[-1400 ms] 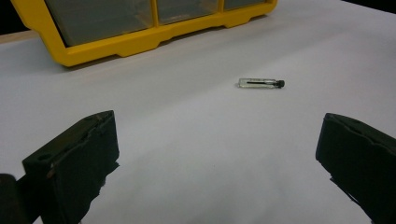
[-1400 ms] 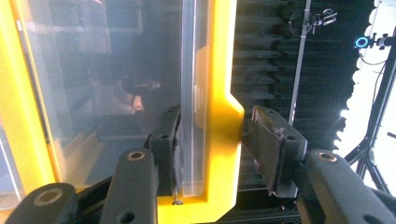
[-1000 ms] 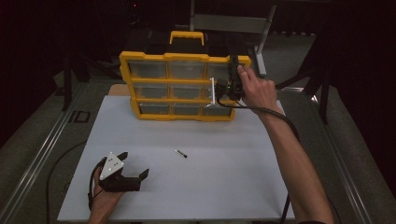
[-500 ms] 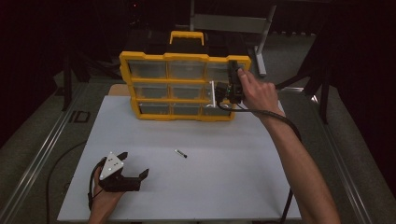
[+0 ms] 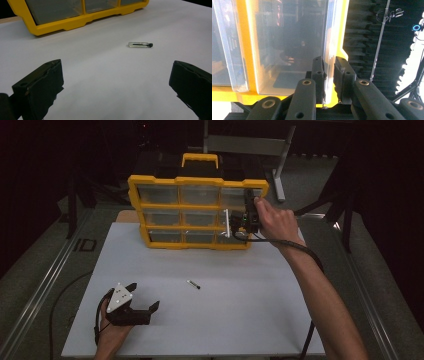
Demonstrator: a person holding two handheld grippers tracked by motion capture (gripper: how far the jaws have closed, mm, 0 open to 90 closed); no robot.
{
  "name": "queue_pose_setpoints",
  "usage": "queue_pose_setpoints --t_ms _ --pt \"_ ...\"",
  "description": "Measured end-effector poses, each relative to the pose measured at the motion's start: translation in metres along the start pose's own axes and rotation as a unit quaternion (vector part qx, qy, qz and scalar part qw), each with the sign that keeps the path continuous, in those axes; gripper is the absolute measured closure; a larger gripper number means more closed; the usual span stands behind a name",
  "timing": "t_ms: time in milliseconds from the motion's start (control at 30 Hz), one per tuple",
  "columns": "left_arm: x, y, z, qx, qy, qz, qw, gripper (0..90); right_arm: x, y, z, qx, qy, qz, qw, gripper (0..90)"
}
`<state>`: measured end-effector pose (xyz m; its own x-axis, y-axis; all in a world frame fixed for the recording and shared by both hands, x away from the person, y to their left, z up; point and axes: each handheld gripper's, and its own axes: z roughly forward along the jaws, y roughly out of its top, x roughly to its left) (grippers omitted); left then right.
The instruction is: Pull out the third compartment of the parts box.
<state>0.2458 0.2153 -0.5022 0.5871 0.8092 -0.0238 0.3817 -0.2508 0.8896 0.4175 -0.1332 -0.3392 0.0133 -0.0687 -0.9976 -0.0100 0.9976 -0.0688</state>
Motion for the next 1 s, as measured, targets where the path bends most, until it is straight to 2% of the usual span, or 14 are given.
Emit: queue_pose_setpoints --t_ms 33,1000 --pt "0.000 0.000 0.000 0.000 0.000 0.000 1.0000 0.2 -0.001 0.000 -0.001 0.002 0.006 0.001 1.0000 79.0" --pt "-0.001 0.000 0.001 0.002 -0.001 0.001 1.0000 0.2 -0.004 -0.002 -0.022 -0.008 0.019 -0.004 0.9998 79.1"
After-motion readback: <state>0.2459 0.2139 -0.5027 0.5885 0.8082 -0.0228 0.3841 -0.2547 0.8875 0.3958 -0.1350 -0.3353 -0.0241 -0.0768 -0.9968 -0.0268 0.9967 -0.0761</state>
